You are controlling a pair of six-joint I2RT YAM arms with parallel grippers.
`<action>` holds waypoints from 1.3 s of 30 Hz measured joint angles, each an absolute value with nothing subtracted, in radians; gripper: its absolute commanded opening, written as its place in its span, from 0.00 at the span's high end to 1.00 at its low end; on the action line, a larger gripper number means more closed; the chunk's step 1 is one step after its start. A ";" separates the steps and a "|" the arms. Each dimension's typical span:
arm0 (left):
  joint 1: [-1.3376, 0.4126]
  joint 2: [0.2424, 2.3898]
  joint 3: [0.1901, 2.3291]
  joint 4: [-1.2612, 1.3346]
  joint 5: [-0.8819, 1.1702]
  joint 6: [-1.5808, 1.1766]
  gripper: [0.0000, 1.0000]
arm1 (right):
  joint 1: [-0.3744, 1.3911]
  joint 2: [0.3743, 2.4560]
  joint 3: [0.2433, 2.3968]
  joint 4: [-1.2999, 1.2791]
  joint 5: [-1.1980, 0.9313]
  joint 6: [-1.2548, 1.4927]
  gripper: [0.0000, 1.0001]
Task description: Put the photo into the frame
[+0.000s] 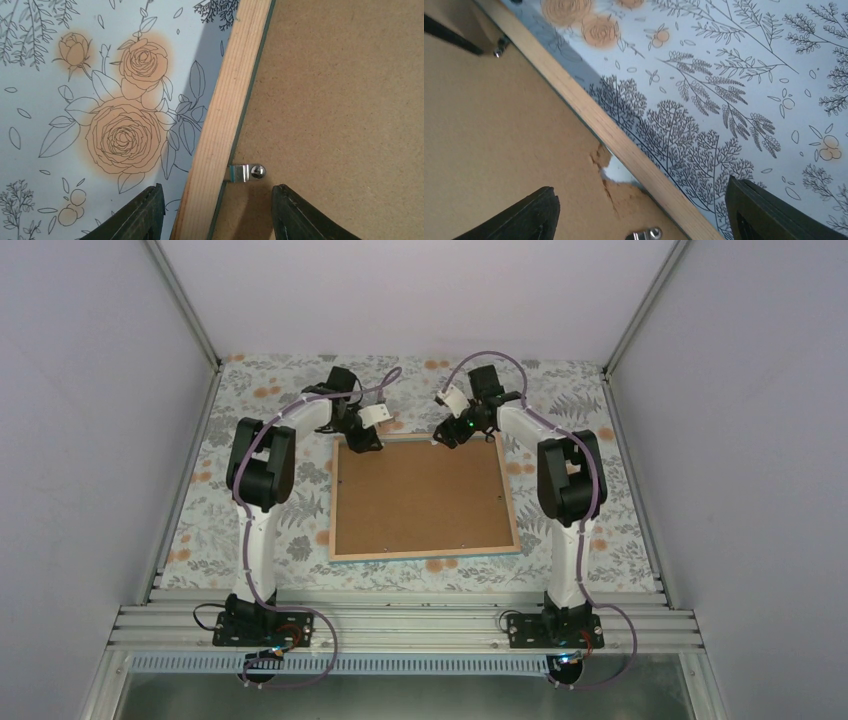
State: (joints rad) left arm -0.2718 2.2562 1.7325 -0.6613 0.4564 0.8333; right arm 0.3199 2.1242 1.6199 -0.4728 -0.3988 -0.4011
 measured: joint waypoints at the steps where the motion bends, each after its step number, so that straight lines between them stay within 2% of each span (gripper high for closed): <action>1: -0.272 2.256 1.722 -0.659 0.457 0.834 0.46 | 0.319 2.125 1.618 -0.485 -0.392 -0.422 0.19; 5: -0.271 2.256 1.716 -0.648 0.463 0.844 0.46 | 0.307 2.125 1.617 -0.513 -0.371 -0.504 0.23; 13: -0.273 2.256 1.716 -0.648 0.464 0.856 0.46 | 0.271 2.149 1.617 -0.553 -0.335 -0.588 0.22; 25: -0.284 2.256 1.713 -0.627 0.463 0.856 0.47 | 0.275 2.200 1.625 -0.532 -0.297 -0.439 0.27; 30: -0.284 2.256 1.712 -0.625 0.464 0.856 0.49 | 0.275 2.201 1.622 -0.520 -0.276 -0.418 0.32; 39: -0.287 2.256 1.712 -0.622 0.463 0.856 0.49 | 0.282 2.214 1.638 -0.527 -0.270 -0.408 0.34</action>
